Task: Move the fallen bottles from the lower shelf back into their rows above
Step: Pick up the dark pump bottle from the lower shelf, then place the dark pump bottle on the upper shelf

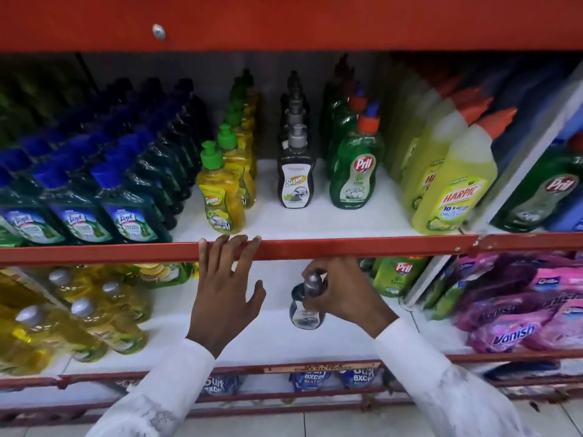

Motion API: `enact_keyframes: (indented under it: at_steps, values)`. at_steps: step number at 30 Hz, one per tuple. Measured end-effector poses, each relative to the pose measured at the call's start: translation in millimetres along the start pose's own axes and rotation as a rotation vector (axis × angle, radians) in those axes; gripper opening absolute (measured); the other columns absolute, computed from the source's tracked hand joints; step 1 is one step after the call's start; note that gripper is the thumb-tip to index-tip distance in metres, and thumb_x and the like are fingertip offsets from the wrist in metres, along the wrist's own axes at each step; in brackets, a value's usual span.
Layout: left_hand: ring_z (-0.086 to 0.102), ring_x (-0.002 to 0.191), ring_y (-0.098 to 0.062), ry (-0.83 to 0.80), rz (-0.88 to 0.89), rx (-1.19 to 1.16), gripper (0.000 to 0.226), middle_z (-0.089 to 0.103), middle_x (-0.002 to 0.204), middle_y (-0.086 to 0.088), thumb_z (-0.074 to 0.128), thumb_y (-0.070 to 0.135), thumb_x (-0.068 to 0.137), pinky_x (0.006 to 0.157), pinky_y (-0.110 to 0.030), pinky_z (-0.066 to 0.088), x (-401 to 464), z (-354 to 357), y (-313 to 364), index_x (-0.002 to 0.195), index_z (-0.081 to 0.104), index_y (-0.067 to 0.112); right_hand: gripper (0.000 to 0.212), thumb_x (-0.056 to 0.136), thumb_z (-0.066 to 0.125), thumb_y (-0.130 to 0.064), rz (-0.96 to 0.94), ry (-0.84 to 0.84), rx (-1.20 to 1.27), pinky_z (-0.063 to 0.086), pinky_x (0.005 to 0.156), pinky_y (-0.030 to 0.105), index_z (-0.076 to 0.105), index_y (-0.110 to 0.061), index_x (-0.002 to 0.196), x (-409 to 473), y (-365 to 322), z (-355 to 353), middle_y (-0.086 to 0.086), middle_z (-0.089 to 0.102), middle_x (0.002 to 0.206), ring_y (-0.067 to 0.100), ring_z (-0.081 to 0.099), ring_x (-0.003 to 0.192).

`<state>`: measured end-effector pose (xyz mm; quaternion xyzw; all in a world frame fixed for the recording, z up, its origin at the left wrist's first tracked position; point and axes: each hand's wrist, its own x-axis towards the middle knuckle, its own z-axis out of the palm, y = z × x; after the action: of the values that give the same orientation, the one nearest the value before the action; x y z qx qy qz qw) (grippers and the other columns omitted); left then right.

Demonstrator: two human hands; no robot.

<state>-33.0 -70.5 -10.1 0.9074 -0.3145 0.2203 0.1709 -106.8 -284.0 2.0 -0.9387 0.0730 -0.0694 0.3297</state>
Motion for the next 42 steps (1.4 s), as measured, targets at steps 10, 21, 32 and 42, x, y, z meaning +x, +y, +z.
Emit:
enact_keyframes:
  at_steps: [10, 21, 32, 42]
  values:
    - [0.043, 0.133, -0.037, 0.042, -0.011, -0.018, 0.067, 0.053, 0.134, -0.01, 0.068, 0.032, 0.078, 0.121, -0.062, 0.02, 1.7, 0.9, 4.5, 0.14, 0.048, 0.018, 0.031, 0.058, 0.086, -0.02, -0.183, 0.319, 0.178, 0.055, 0.055, 0.018, 0.078, -0.015, 0.087, 11.2, -131.8, -145.1, -0.004, 0.079, 0.073, -0.005, 0.06, 0.054]
    - [0.043, 0.134, -0.035, -0.004, -0.022, -0.029, 0.067, 0.054, 0.135, -0.007, 0.063, 0.034, 0.079, 0.12, -0.062, 0.023, 0.9, 0.9, 1.4, 0.143, 0.045, 0.021, 0.035, 0.057, 0.087, -0.032, -0.084, 0.324, -0.053, 0.048, 0.065, 0.021, 0.077, -0.015, 0.085, 93.4, -123.2, -118.9, 0.005, 0.077, 0.083, 0.021, 0.072, 0.083]
    - [0.037, 0.14, -0.039, 0.009, -0.073, 0.006, 0.066, 0.052, 0.138, -0.01, 0.064, 0.036, 0.079, 0.12, -0.066, 0.018, 1.8, 6.0, 10.1, 0.141, 0.046, 0.02, 0.051, 0.069, 0.088, -0.021, -0.133, 0.322, 0.024, 0.04, 0.057, -0.003, 0.07, -0.014, 0.117, 98.8, -105.2, -101.8, -0.001, 0.073, 0.09, -0.01, 0.055, 0.056]
    - [0.042, 0.139, -0.038, 0.028, 0.186, -0.108, 0.063, 0.051, 0.143, -0.013, 0.063, 0.033, 0.083, 0.117, -0.065, 0.028, 36.9, 28.0, 93.2, 0.142, 0.046, 0.017, 0.025, 0.083, 0.07, -0.016, -0.233, 0.762, -0.141, 0.056, 0.081, 0.036, 0.071, -0.016, 0.108, 4.5, -20.9, -119.0, 0.003, 0.07, 0.108, 0.023, 0.065, 0.091]
